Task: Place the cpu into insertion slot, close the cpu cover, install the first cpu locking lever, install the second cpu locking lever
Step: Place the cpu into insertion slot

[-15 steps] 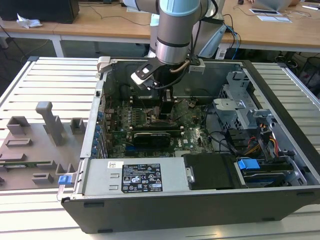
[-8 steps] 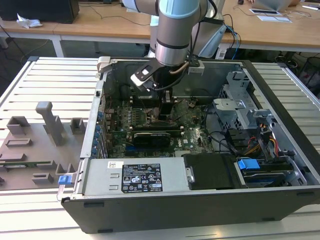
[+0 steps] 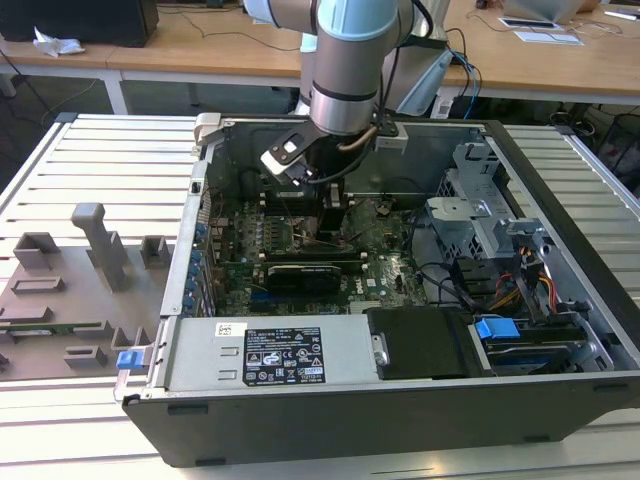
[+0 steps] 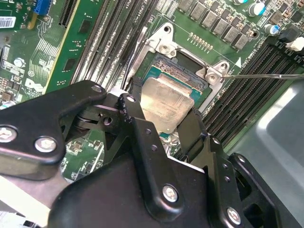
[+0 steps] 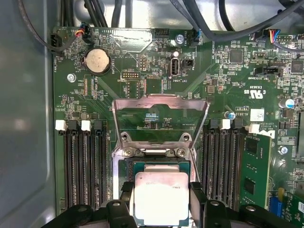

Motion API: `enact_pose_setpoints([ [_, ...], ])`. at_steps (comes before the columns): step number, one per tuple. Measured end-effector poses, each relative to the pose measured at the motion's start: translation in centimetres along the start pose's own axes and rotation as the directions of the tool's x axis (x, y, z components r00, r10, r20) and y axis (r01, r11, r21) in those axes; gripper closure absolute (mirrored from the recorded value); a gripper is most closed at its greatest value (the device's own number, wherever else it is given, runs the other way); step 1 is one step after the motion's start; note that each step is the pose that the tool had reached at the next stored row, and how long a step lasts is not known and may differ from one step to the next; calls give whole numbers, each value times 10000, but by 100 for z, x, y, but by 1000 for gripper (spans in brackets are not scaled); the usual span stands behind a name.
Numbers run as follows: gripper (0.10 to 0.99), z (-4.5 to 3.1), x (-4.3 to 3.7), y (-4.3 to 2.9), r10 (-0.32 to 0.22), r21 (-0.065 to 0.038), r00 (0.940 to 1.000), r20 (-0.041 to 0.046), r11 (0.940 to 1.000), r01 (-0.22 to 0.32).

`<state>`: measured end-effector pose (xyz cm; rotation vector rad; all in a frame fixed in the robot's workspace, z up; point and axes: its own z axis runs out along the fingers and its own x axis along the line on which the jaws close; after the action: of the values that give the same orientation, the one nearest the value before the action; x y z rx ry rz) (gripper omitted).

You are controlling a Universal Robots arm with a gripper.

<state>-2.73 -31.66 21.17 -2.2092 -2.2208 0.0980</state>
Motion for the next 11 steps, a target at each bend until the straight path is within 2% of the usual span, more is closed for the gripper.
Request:
enact_pose_setpoints([
  [11,541,107,5,-34,0,1,10000,1,10000,0],
])
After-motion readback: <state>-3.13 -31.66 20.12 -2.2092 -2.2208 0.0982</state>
